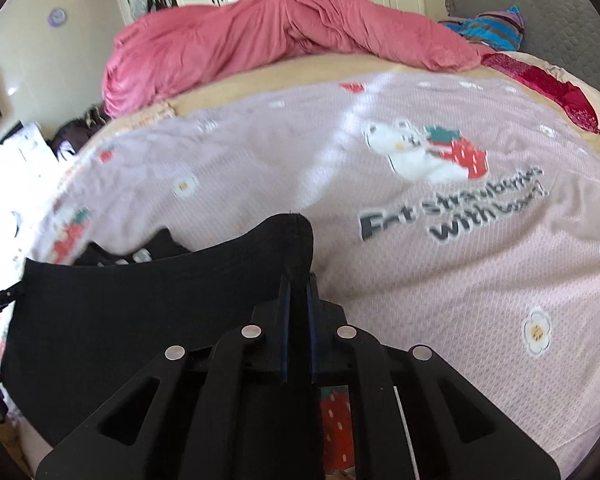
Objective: Fold small clothes
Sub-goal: 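Press the folded shirt flat with both closed tools, then open both tools and pull them back from the folded shirt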
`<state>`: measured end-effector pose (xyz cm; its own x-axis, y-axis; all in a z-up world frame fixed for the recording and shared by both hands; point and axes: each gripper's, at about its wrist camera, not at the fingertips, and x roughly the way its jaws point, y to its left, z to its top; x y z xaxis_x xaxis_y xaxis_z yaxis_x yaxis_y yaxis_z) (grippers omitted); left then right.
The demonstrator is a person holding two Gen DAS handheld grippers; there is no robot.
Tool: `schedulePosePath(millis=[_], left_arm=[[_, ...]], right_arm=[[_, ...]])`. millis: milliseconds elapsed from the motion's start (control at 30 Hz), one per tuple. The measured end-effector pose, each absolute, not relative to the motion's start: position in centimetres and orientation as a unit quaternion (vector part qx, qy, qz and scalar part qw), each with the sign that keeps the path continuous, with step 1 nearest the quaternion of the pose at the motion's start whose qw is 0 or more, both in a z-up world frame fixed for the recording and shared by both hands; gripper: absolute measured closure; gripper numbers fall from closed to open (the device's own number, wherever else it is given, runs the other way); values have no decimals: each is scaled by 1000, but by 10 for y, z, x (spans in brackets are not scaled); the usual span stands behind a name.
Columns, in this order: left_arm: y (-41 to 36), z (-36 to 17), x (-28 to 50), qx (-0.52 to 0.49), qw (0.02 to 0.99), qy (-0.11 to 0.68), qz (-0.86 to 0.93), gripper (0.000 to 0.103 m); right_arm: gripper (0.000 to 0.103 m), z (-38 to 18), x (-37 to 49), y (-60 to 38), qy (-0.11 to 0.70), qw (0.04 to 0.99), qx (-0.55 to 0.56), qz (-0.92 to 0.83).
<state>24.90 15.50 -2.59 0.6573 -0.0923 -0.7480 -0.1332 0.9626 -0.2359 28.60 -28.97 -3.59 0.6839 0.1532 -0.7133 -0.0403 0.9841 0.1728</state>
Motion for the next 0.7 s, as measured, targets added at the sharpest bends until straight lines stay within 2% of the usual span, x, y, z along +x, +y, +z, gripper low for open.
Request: schedulePosePath(millis=[167, 333, 367, 400, 467, 500, 700], left_arm=[[154, -37, 246, -130, 898, 421, 16, 98], [156, -35, 236, -134, 896, 423, 13, 93], [156, -33, 232, -137, 896, 422, 11, 91], [156, -32, 228, -139, 896, 421, 10, 89], [157, -29, 218, -149, 896, 419, 5, 78], [157, -27, 213, -154, 896, 418, 2, 77], [153, -17, 174, -152, 898, 414, -6, 61]], right_arm=[[92, -52, 283, -290, 405, 912, 59, 22], [77, -49, 272, -296, 406, 911, 74, 19], [69, -47, 267, -298, 406, 910, 80, 19], [65, -46, 265, -299, 406, 910, 84, 22], [59, -41, 254, -301, 402, 910, 93, 29], [55, -39, 249, -302, 400, 911, 95, 32], [44, -28, 205, -305, 391, 913, 107, 43]])
